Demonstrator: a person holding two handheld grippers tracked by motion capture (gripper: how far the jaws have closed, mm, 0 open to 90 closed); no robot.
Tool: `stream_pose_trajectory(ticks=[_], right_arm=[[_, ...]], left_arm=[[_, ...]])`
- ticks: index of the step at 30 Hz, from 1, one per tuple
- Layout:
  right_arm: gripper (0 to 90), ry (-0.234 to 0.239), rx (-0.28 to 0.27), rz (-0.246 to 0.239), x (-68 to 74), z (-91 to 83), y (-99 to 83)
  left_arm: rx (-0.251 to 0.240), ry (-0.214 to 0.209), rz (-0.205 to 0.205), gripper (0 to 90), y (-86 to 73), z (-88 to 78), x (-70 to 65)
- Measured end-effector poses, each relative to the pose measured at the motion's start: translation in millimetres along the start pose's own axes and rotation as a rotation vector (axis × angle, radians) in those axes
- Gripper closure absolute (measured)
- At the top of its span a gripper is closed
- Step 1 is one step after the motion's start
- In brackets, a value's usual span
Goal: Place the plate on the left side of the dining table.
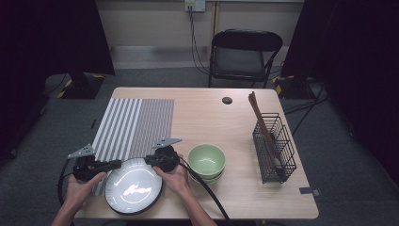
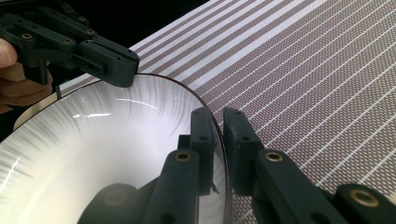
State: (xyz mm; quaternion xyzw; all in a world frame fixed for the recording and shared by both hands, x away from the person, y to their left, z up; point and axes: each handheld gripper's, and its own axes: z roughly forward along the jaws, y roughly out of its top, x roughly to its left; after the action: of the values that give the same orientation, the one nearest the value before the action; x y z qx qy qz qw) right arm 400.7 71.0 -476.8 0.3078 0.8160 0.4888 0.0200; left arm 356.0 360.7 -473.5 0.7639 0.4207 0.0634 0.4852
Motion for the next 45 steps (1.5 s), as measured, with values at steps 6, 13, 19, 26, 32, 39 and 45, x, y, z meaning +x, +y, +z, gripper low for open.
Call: stream_pose_trajectory(ticks=[6,13,19,26,32,39,45], right_arm=[[83.5,0.002,-0.006,-0.002,-0.4,0.1,0.4],[83.6,0.005,-0.014,-0.004,-0.3,0.8,2.6],[84.1,0.008,-0.021,-0.003,-1.5,-0.5,4.5],[84.6,0.007,-0.034,-0.006,-0.9,-1.7,7.8],[84.4,0.004,-0.031,-0.01,-2.6,-0.9,12.9],[83.8,-0.012,-0.037,-0.02,-6.7,1.1,18.6],[83.9,-0.004,-0.038,-0.012,-6.4,2.3,17.6]], left_arm=[[-0.019,-0.035,-0.027,87.2,0.1,-1.2,5.3],[-0.021,-0.033,-0.031,87.4,1.6,-2.4,6.1],[-0.013,-0.017,-0.002,87.3,7.5,-3.2,4.5],[-0.025,-0.019,-0.015,87.2,9.0,-3.7,6.1],[-0.037,-0.018,-0.022,87.3,12.0,-3.8,8.4],[-0.062,-0.029,-0.042,87.5,16.5,-2.9,13.4],[-0.044,-0.045,-0.043,77.2,13.9,-0.9,10.9]])
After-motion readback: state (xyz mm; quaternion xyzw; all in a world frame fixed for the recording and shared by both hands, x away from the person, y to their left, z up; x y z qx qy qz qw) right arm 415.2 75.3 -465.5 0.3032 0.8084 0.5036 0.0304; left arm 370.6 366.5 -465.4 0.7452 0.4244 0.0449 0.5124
